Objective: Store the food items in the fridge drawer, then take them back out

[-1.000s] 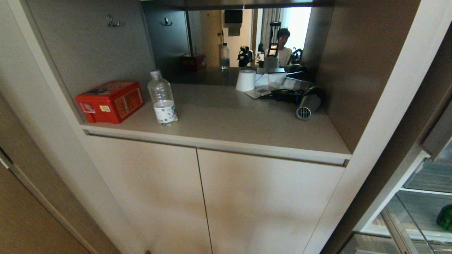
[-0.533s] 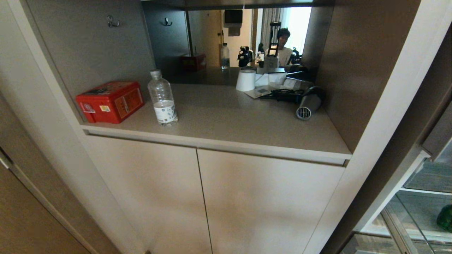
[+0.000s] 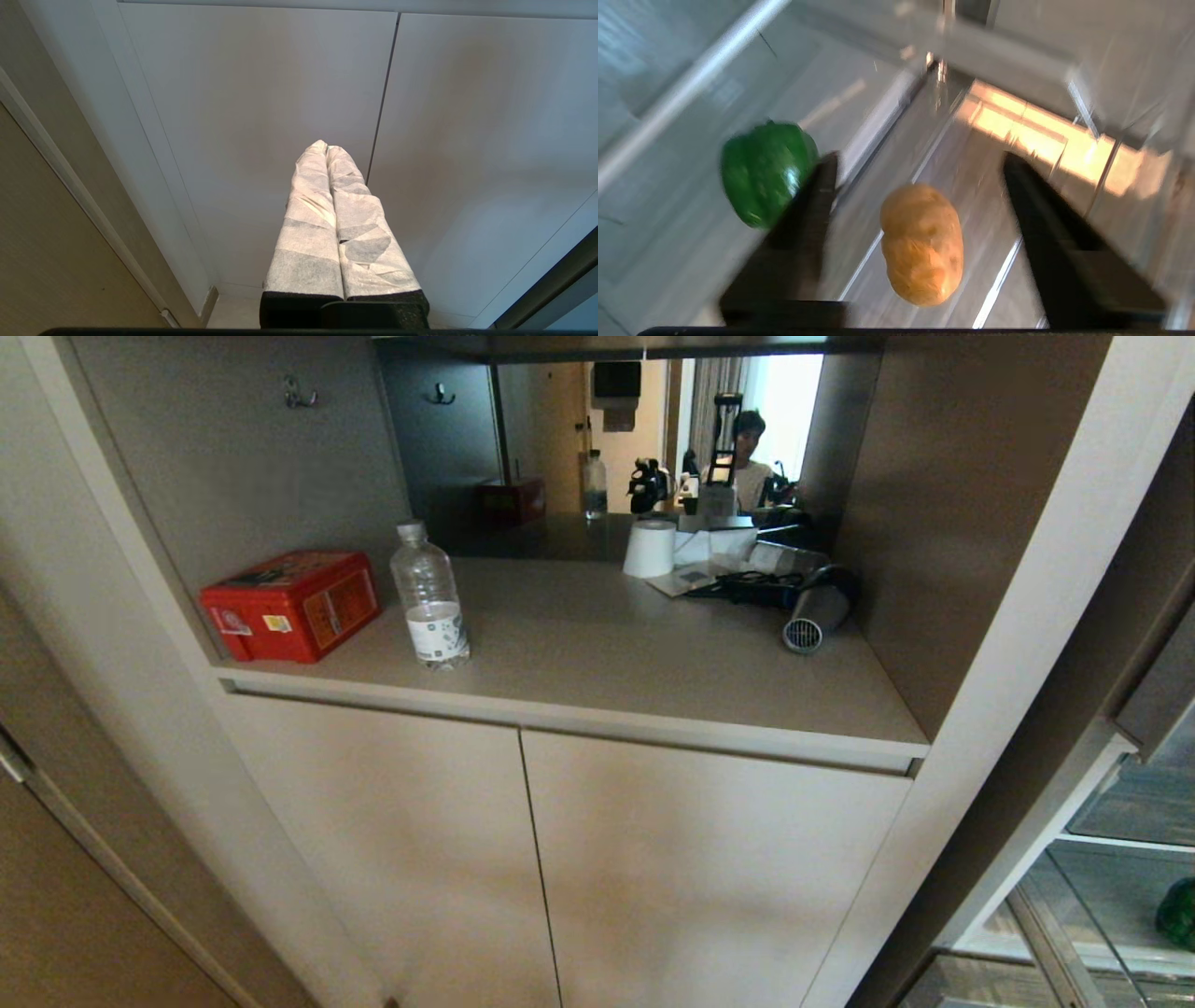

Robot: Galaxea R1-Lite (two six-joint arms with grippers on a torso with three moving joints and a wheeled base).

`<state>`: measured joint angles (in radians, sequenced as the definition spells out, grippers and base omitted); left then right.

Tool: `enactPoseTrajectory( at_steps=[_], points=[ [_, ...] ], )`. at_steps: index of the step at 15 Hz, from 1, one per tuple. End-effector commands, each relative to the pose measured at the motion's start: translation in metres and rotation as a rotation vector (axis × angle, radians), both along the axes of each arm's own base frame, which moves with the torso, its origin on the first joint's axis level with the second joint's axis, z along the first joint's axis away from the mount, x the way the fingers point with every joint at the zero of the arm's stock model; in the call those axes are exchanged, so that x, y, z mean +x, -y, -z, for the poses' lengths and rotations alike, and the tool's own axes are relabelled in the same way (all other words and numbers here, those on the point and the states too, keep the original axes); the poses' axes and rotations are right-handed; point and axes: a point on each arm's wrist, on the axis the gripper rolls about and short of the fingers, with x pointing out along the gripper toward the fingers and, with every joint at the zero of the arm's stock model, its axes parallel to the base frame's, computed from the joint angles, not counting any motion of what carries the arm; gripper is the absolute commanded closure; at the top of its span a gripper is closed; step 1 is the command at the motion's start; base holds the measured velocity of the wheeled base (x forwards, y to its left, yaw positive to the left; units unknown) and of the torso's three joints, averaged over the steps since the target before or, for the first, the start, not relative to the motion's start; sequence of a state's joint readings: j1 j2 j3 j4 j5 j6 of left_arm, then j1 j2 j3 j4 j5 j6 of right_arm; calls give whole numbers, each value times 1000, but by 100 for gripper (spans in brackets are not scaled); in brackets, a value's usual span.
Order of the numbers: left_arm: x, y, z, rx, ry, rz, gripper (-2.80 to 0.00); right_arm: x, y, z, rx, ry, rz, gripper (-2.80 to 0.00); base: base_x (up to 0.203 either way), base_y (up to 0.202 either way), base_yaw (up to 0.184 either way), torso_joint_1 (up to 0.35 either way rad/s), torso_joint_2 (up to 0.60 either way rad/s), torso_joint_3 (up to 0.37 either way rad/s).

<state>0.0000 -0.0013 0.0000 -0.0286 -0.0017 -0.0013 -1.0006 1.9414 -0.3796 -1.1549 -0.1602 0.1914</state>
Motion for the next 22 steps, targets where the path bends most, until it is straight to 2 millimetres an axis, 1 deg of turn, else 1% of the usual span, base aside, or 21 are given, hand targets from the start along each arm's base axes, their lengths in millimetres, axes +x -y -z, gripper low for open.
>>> enactPoseTrajectory(
  at_steps=[1,4,6,8,10,13,16,18,20,22],
  points=[
    [1,0,3,0,-10,0,0,-6,-11,-28,-86,52,-4,0,0,0,0,0,0,0],
    [1,0,3,0,-10,0,0,-14,-24,-48,-154,74,-13,0,0,0,0,0,0,0],
    [1,0,3,0,-10,0,0,-18,-32,-56,-179,82,-34,0,0,0,0,0,0,0],
    [1,0,3,0,-10,0,0,-17,-43,-62,-197,94,-69,0,0,0,0,0,0,0],
    [1,0,3,0,-10,0,0,-23,-60,-58,-179,87,-93,0,0,0,0,0,0,0],
    [1,0,3,0,-10,0,0,-36,-87,-50,-145,76,-119,0,0,0,0,0,0,0],
    [1,0,3,0,-10,0,0,-46,-101,-57,-177,107,-126,0,0,0,0,0,0,0],
    [1,0,3,0,-10,0,0,-55,-113,-55,-179,111,-126,0,0,0,0,0,0,0],
    [1,0,3,0,-10,0,0,-60,-119,-56,-181,131,-120,0,0,0,0,0,0,0],
    [1,0,3,0,-10,0,0,-62,-121,-54,-134,189,-92,0,0,0,0,0,0,0]
  ],
)
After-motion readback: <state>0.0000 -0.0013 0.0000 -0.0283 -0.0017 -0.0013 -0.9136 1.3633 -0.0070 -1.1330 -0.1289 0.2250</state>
